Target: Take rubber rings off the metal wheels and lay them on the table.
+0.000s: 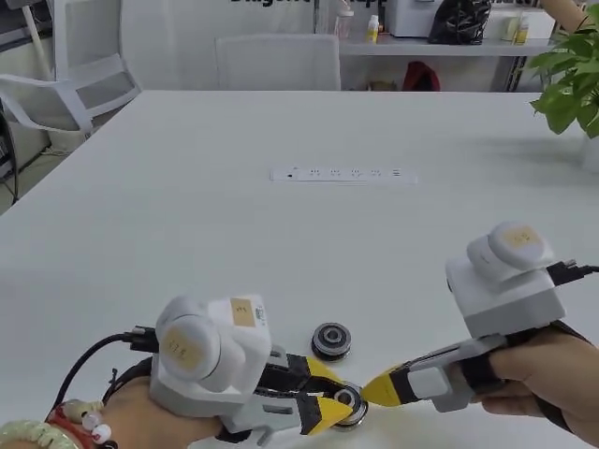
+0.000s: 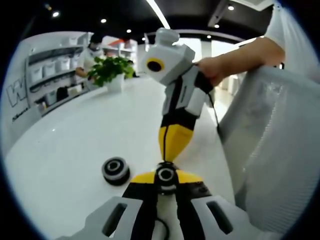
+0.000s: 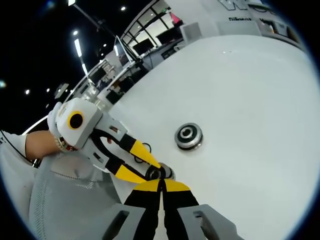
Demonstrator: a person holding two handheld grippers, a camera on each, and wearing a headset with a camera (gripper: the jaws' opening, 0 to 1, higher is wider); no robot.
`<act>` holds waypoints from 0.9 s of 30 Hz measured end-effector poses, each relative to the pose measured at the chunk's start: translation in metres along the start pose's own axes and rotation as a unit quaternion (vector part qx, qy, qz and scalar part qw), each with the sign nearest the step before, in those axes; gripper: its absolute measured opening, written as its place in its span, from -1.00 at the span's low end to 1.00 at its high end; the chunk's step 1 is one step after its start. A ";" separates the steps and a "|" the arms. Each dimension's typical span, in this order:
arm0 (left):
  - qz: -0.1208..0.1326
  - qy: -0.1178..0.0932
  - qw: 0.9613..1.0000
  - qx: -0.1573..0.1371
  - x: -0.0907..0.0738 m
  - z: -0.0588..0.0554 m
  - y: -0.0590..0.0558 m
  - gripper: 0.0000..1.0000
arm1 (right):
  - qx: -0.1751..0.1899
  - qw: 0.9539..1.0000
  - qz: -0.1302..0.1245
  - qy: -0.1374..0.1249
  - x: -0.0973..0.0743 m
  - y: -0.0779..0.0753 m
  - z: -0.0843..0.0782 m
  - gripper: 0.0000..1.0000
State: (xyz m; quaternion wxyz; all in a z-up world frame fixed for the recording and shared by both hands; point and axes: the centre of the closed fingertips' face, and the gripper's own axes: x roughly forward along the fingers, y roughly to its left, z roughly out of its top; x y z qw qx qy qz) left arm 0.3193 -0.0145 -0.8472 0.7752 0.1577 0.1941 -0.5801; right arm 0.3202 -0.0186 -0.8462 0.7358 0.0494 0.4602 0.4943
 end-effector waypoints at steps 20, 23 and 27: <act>-0.001 -0.001 1.000 0.001 0.001 0.000 -0.001 -0.74 | -0.009 1.000 0.013 -0.002 0.001 0.007 0.002 -1.00; 0.000 -0.001 1.000 0.001 0.001 0.000 0.000 -0.74 | -0.005 1.000 0.014 -0.003 0.001 0.008 0.003 -1.00; 0.001 -0.002 1.000 0.000 0.001 0.000 0.001 -0.74 | -0.002 1.000 0.015 -0.007 0.000 0.008 0.004 -1.00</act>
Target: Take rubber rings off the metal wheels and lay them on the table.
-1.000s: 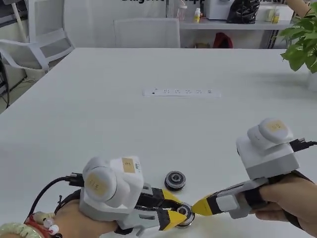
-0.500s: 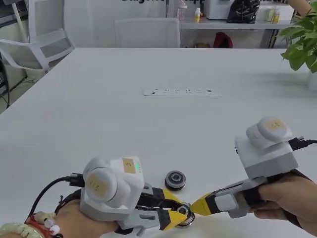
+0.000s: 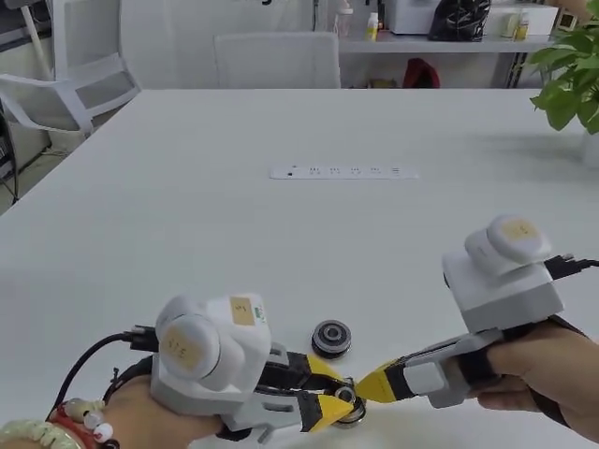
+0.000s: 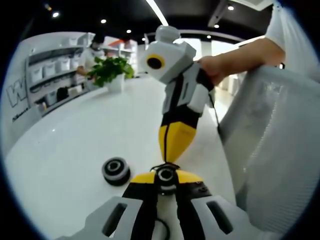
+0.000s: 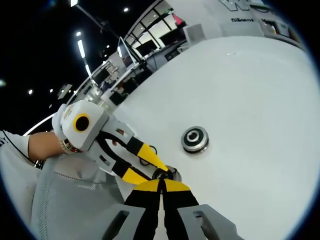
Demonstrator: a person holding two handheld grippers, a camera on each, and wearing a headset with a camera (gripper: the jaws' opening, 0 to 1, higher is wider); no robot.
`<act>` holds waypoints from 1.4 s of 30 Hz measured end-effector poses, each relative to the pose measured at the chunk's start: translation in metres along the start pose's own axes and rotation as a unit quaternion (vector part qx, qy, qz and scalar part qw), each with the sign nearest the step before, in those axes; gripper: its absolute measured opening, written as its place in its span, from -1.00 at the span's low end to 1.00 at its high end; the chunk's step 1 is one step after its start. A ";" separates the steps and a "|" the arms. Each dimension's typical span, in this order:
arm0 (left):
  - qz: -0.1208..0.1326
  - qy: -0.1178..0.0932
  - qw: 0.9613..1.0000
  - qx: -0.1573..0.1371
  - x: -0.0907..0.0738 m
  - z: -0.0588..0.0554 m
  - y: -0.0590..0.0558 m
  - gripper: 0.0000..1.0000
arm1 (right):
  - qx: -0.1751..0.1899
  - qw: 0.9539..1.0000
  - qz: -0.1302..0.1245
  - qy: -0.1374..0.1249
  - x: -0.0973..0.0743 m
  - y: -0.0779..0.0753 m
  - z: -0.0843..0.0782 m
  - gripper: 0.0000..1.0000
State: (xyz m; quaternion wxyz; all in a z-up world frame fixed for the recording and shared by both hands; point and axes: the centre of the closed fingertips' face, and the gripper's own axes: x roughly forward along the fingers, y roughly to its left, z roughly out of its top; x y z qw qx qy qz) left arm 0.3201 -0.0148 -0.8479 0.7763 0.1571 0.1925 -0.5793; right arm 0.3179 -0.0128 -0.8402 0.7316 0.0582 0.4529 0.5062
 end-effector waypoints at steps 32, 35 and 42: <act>0.009 0.022 1.000 0.001 0.004 0.003 -0.001 -0.72 | 0.020 1.000 -0.016 -0.012 -0.003 -0.005 0.000 -1.00; 0.006 0.030 1.000 -0.006 0.004 0.004 -0.001 -0.72 | 0.021 1.000 -0.017 -0.011 -0.003 -0.007 0.000 -1.00; 0.002 -0.007 1.000 -0.012 -0.001 0.029 -0.005 -0.54 | 0.023 0.999 -0.019 -0.014 -0.004 -0.009 0.002 -1.00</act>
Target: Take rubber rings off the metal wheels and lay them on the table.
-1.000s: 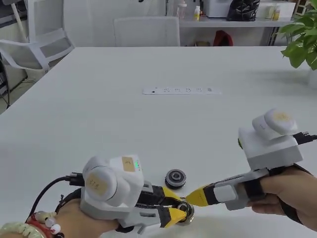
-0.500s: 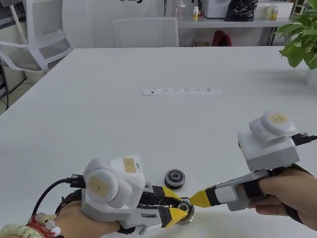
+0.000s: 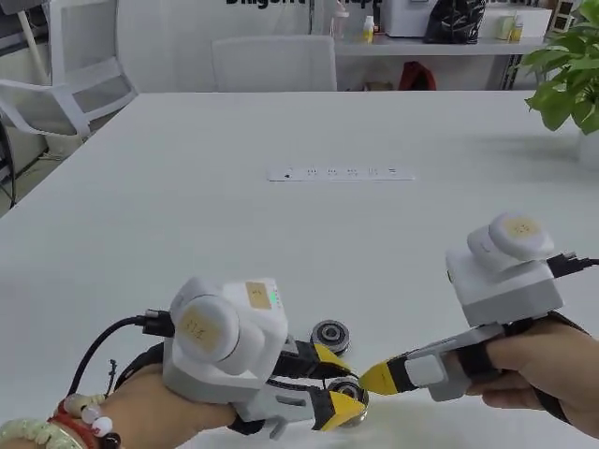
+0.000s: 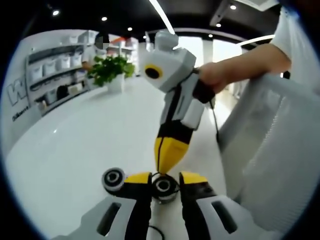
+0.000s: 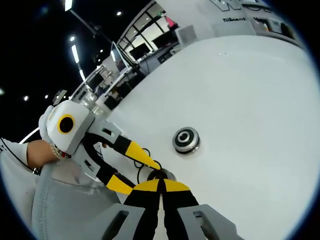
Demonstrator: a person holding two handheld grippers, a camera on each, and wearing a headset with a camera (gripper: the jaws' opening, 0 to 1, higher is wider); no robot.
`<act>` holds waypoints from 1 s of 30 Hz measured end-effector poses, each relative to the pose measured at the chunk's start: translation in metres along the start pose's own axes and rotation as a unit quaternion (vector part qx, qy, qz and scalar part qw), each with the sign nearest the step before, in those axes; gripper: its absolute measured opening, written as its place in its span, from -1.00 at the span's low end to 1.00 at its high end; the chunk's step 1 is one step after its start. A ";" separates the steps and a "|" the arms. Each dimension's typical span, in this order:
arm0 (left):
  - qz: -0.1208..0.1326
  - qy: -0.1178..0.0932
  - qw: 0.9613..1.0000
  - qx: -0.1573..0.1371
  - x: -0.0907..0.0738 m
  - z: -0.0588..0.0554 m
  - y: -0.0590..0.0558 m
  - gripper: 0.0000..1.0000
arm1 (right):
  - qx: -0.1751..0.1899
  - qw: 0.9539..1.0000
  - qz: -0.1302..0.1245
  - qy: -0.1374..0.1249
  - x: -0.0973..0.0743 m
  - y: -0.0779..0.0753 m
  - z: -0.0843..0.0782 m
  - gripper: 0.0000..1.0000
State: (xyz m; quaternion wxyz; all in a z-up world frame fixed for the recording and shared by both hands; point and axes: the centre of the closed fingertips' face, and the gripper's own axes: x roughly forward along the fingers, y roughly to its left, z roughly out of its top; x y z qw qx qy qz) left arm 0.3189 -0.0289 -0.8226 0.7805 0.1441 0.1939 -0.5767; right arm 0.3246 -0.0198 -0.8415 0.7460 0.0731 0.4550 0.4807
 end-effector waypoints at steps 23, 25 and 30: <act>0.039 -0.049 0.997 0.048 -0.058 0.070 0.016 0.09 | 0.012 0.999 0.004 -0.043 -0.011 0.006 0.015 -1.00; 0.053 -0.055 0.996 0.046 -0.070 0.073 0.020 0.11 | 0.010 0.999 -0.001 -0.046 -0.013 0.004 0.016 -1.00; 0.080 -0.054 0.994 0.050 -0.101 0.072 0.026 0.24 | 0.011 0.998 -0.001 -0.059 -0.018 0.004 0.022 -1.00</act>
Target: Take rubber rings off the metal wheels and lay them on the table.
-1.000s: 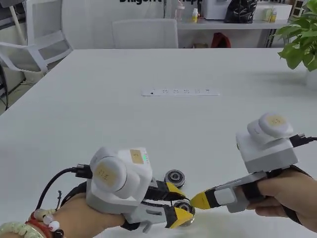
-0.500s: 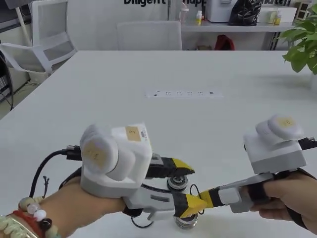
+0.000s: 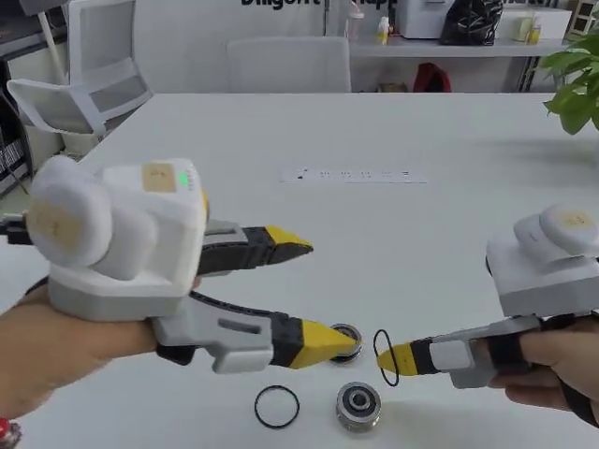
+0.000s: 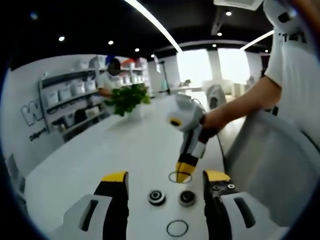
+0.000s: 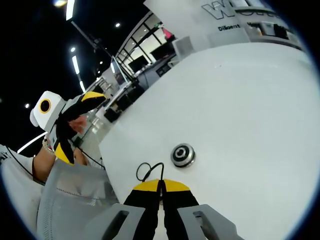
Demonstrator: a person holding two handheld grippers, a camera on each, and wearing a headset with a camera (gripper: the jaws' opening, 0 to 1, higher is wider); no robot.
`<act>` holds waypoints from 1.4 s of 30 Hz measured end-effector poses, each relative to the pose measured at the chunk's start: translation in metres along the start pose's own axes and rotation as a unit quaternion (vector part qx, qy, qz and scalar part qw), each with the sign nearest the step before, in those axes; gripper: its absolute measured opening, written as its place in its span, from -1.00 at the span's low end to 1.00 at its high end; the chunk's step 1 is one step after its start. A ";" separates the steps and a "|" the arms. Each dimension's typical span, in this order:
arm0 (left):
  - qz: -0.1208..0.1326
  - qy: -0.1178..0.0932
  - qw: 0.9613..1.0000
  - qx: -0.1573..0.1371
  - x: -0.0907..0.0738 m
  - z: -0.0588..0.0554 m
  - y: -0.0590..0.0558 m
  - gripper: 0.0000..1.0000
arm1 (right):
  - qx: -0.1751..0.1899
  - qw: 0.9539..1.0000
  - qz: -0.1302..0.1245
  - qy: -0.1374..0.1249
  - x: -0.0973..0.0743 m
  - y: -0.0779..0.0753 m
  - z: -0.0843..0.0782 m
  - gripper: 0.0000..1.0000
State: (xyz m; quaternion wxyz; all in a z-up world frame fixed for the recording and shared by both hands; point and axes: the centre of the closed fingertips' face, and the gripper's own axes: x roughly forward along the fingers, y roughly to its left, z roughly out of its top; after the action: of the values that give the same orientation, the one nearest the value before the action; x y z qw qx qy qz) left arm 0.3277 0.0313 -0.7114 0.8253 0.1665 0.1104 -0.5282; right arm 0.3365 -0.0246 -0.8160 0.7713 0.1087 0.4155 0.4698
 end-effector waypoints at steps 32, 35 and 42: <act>0.134 0.027 0.987 -0.090 -0.109 -0.063 0.004 0.68 | -0.007 0.995 0.042 -0.089 -0.012 0.024 0.038 -1.00; 0.132 0.023 0.986 -0.101 -0.109 -0.068 -0.001 0.66 | -0.020 0.994 0.048 -0.094 -0.011 0.029 0.041 -1.00; 0.133 0.023 0.983 -0.121 -0.106 -0.077 -0.009 0.66 | -0.046 0.992 0.056 -0.101 -0.007 0.038 0.046 -1.00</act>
State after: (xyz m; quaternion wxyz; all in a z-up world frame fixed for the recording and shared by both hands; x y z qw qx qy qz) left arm 0.2745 0.1462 -0.7458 0.8995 0.0906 0.1698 -0.3923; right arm 0.3447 0.0004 -0.7623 0.7860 0.1428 0.3068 0.5173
